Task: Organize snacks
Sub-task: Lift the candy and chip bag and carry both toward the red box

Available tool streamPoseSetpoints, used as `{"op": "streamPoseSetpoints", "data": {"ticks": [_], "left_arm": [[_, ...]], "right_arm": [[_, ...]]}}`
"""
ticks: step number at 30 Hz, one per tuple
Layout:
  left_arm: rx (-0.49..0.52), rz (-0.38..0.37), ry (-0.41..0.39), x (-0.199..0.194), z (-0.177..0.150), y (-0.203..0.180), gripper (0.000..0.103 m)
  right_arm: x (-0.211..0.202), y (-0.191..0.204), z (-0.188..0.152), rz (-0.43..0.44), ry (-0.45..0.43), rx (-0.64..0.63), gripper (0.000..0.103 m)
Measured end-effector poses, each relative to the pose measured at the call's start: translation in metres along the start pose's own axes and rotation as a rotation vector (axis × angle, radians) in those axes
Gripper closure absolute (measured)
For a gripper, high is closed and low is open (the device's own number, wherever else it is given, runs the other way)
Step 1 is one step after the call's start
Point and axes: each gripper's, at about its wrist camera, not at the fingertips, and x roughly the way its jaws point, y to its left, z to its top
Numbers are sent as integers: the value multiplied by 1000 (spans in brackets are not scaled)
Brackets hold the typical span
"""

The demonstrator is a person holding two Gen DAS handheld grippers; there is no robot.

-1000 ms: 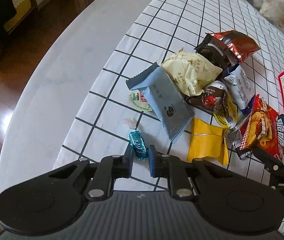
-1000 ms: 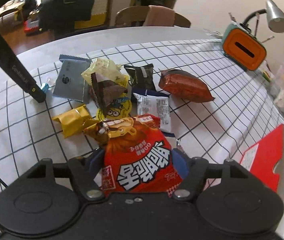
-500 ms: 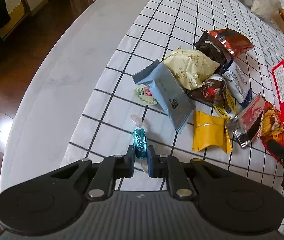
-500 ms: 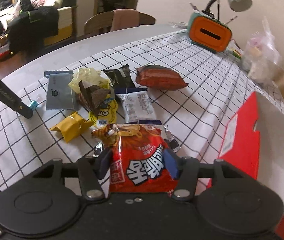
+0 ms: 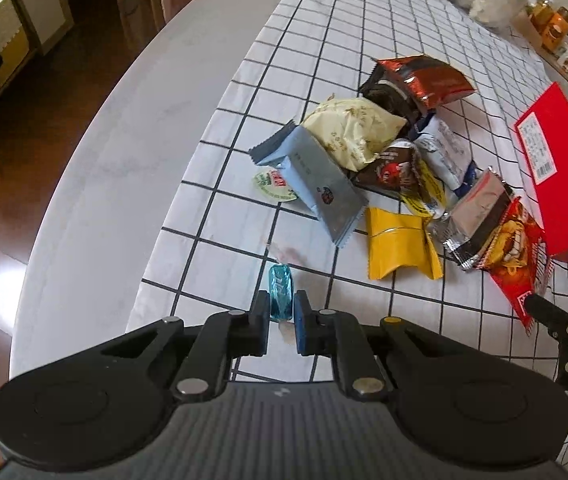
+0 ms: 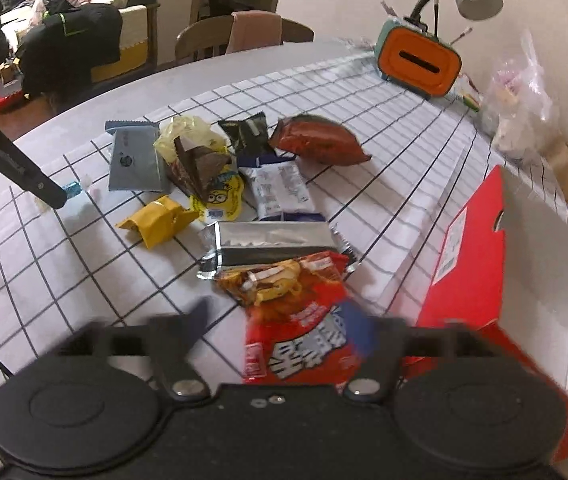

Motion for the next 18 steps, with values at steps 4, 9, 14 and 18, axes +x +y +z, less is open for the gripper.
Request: {"op": "streamPoseSetpoints", "data": {"ticks": [4,9,14,18], "left_arm": [[21,-3,-10,-3,-2,-4,91],[52,0,-20,-5,-5,-10,91],[19,0,-12,-3,-5,-1,91],[-5,0,14,4,-2,5,91]], "right_arm": [[19,-9,2,41,56,-83,15],[49,-24,2,105,146,-90,15],[57,-27,-2,122,169,-70,19],[55,-28,-3,136,164,-33,26]]}}
